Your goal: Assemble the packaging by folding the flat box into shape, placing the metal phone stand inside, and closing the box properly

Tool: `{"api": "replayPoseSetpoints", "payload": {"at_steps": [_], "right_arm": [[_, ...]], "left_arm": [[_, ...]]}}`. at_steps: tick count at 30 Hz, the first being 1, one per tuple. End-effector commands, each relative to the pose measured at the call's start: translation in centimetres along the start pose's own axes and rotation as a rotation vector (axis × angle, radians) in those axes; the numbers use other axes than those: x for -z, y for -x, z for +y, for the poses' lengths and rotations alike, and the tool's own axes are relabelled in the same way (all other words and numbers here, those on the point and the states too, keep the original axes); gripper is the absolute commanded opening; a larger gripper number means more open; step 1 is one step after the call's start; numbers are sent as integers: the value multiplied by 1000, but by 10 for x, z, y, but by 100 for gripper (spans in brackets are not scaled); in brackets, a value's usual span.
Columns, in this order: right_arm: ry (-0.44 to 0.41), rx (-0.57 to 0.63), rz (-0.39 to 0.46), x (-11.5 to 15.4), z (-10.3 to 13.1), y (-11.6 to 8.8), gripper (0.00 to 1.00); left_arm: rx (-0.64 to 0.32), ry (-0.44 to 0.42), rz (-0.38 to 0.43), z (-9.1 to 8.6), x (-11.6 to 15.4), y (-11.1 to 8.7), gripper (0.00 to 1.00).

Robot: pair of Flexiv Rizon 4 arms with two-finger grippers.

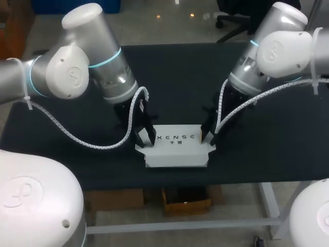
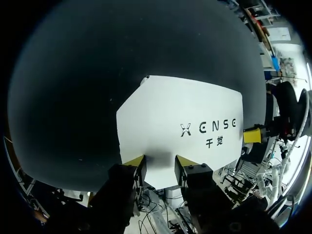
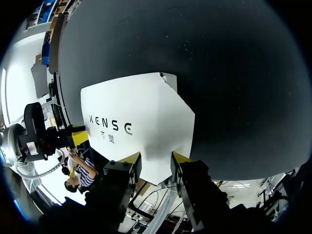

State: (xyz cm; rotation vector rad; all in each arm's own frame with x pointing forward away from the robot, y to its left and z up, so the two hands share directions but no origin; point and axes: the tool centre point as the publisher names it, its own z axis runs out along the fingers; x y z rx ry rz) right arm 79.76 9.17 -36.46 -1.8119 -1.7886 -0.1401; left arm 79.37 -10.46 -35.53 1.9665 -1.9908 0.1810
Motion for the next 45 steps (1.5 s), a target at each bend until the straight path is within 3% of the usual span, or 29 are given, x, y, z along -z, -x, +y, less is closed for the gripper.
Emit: {"api": "replayPoseSetpoints", "payload": {"at_steps": [1, 18, 36, 45], "right_arm": [[26, 6, 0, -2, -2, 1, 36], [146, 78, 24, -5, -5, 4, 36], [174, 90, 45, -9, -1, 7, 34], [186, 91, 52, -12, 0, 8, 34]], "left_arm": [[2, -9, 1, 3, -2, 1, 38], [-5, -46, 25, -1, -7, 5, 39], [8, -141, 59, -2, -10, 12, 39], [4, -147, 72, -4, -13, 14, 40]]}}
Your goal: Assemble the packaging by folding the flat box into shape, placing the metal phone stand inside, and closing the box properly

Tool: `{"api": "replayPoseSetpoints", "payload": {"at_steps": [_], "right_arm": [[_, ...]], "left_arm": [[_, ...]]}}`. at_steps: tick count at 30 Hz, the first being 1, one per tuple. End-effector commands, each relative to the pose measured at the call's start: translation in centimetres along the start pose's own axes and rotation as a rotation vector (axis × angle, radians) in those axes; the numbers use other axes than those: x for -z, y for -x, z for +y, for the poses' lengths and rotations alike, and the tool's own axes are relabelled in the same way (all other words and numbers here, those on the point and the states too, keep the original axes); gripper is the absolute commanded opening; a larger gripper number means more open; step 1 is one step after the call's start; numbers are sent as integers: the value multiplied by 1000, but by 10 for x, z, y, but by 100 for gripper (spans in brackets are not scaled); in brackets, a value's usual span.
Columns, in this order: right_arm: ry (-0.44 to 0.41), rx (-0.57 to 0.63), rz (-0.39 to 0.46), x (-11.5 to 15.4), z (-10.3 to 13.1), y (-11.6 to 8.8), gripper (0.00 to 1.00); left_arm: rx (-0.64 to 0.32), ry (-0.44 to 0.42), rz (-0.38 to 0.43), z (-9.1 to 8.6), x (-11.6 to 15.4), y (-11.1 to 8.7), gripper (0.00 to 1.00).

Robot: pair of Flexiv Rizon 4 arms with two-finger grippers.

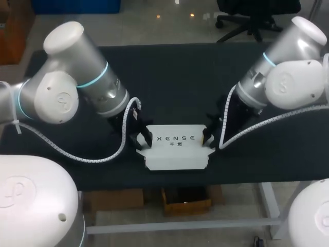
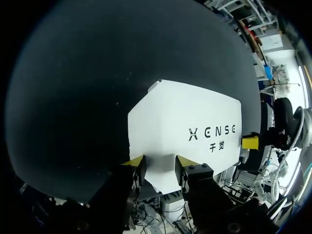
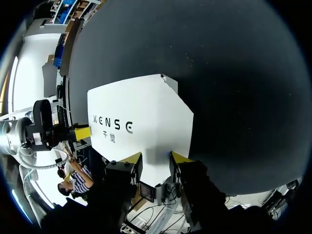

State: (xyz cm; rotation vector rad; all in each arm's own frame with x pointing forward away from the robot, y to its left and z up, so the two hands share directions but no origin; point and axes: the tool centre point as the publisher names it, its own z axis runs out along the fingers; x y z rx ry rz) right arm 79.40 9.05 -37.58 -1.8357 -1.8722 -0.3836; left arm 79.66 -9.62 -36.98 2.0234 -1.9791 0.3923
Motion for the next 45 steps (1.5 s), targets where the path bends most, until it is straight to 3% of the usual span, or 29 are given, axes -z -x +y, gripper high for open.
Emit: {"api": "replayPoseSetpoints", "payload": {"at_steps": [1, 11, 45], "right_arm": [[14, 5, 5, -3, -1, 2, 34], [86, 47, 8, -4, -4, 0, 35], [116, 29, 64, -13, 5, 6, 36]], "left_arm": [[-1, -4, 7, 1, -3, 2, 40], [-17, -13, 22, 2, -6, 3, 40], [-29, -7, 55, -2, -11, 5, 38]]}}
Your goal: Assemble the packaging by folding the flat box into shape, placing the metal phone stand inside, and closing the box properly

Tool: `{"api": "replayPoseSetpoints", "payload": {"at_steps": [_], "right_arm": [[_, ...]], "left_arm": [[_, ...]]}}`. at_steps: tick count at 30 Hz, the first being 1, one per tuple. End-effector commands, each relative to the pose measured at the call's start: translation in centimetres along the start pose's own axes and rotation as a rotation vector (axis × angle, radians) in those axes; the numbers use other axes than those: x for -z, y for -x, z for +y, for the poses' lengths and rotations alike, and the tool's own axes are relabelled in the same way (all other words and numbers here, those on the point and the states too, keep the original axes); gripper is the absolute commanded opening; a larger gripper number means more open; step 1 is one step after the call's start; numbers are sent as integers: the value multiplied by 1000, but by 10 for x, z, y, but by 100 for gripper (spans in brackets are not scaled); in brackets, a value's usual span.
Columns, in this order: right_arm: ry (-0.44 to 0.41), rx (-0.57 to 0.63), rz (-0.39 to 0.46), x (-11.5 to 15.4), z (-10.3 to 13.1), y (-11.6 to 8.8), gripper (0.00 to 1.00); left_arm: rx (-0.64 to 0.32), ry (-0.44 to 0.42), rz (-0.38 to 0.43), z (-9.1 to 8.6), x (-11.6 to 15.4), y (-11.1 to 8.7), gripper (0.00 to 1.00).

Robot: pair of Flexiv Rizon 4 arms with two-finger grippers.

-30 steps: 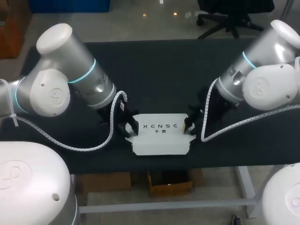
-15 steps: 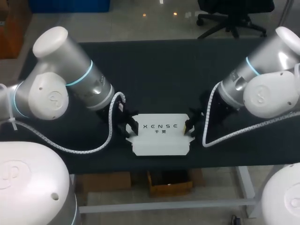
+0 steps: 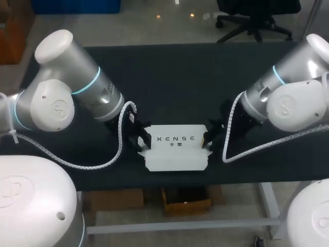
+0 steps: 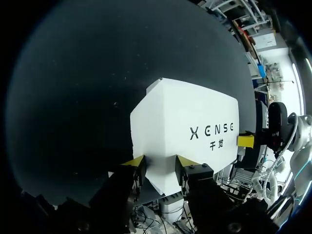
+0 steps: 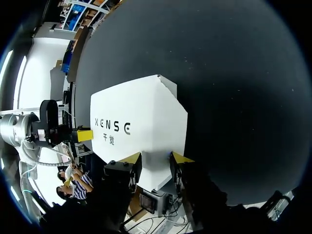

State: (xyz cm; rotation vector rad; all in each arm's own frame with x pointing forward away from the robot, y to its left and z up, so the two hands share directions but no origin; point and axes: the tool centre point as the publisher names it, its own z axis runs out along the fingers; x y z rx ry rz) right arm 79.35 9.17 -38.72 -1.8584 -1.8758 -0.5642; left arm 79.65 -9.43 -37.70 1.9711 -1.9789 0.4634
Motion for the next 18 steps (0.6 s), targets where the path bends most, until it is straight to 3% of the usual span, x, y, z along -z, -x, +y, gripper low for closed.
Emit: {"api": "replayPoseSetpoints", "payload": {"at_steps": [1, 8, 10, 18], "right_arm": [[-7, -2, 11, -3, 4, 1, 36], [-15, -11, 21, -2, 5, -1, 36], [-15, -11, 21, -2, 5, -1, 35], [-15, -11, 21, -2, 5, -1, 34]], "left_arm": [[2, 7, -1, -3, -6, 1, 38], [14, 21, -9, -4, -6, 3, 36], [14, 21, -9, -4, -6, 3, 31], [14, 21, -9, -4, -6, 3, 37]]}}
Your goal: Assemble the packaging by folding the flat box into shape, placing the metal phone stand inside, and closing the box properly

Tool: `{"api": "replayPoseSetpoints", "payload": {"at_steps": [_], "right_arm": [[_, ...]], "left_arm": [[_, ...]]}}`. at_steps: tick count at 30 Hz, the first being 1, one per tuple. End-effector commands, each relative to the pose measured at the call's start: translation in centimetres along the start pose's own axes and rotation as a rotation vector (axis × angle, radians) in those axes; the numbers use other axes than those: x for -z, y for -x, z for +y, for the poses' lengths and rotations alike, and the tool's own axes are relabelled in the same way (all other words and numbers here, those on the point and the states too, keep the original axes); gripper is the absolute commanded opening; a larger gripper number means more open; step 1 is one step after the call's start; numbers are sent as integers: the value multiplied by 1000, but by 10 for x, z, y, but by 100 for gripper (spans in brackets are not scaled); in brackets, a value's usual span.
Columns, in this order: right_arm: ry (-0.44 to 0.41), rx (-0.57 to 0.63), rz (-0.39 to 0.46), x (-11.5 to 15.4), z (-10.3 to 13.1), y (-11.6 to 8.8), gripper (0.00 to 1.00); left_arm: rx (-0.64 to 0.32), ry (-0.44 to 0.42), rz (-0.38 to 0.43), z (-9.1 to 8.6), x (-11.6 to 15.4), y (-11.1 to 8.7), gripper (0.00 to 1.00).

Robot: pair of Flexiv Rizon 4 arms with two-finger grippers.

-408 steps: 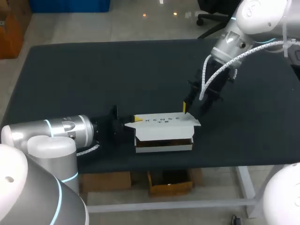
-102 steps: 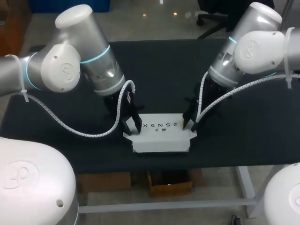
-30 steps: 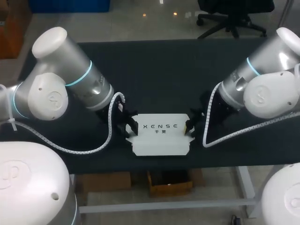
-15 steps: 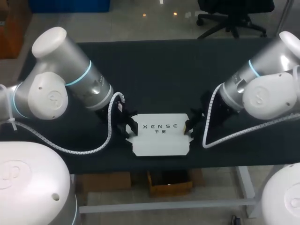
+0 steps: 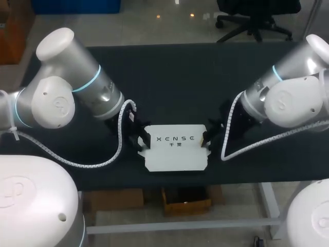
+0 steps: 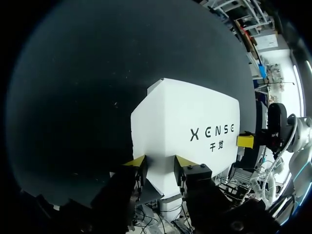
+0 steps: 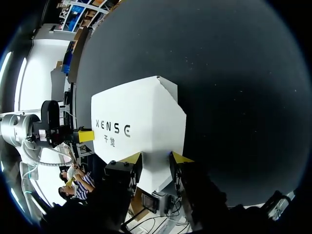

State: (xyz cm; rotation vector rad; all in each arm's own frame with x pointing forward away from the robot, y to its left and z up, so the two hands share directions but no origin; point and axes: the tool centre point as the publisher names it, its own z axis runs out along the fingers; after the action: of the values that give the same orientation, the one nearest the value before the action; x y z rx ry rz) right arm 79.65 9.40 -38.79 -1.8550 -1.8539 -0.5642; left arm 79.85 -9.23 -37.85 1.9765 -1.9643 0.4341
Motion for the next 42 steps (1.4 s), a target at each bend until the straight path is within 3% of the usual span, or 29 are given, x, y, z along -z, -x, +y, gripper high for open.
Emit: {"api": "replayPoseSetpoints", "payload": {"at_steps": [1, 5, 11, 17, 26, 42], "right_arm": [[-8, 1, 6, 0, 2, 0, 34], [-8, 1, 6, 0, 2, 0, 31], [-8, 1, 6, 0, 2, 0, 36], [-6, 0, 5, -1, 2, 0, 31], [0, 14, 9, -6, 4, 0, 37], [56, 47, 35, -7, 0, 3, 36]], "left_arm": [[0, 2, -2, -2, -5, 1, 37], [0, 2, -2, -2, -5, 1, 36], [0, 2, -2, -2, -5, 1, 37], [4, 2, -2, -2, -5, 2, 38], [5, 3, 3, -1, -6, 5, 40], [-10, 0, 28, 1, -9, 6, 40]]}}
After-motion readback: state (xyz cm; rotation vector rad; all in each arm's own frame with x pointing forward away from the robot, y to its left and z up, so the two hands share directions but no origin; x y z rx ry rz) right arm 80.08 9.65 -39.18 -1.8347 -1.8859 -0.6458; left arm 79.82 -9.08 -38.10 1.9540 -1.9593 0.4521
